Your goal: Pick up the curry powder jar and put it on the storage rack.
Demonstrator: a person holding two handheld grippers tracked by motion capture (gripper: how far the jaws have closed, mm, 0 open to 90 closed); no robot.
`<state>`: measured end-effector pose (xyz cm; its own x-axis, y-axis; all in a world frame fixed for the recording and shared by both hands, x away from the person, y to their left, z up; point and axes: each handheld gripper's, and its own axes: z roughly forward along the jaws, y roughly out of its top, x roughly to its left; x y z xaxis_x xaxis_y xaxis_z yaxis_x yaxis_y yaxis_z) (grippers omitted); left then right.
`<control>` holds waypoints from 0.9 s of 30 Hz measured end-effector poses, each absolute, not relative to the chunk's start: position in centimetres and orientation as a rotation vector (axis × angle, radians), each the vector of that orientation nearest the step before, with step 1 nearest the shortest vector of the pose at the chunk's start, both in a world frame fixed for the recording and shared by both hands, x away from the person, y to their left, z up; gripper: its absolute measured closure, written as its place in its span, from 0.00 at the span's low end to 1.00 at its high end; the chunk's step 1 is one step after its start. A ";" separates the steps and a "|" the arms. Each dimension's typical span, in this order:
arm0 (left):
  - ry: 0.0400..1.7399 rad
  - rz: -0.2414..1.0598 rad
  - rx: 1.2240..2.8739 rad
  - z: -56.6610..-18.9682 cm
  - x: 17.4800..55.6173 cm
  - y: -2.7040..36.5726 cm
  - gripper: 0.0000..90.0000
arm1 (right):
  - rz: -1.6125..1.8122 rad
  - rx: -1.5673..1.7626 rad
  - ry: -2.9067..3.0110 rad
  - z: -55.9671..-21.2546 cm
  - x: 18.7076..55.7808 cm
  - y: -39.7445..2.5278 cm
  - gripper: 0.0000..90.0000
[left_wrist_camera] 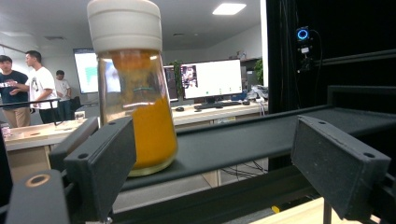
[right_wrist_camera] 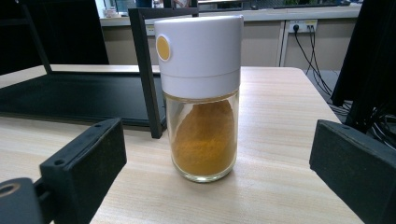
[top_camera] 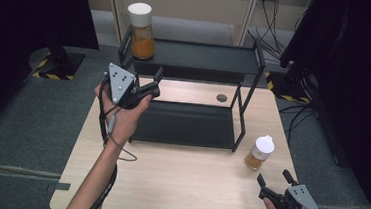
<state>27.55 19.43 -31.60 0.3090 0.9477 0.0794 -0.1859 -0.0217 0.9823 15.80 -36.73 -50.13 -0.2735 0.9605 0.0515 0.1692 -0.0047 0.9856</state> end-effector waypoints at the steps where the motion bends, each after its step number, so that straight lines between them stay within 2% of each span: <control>1: 0.817 1.085 1.245 -31.9 27.4 19.4 0.15 | 1.353 1.209 1.531 -50.1 15.8 -36.7 0.05; 27: 0.824 1.048 1.303 -37.2 25.0 19.8 0.15 | 1.351 1.204 1.530 -50.2 15.8 -36.7 0.05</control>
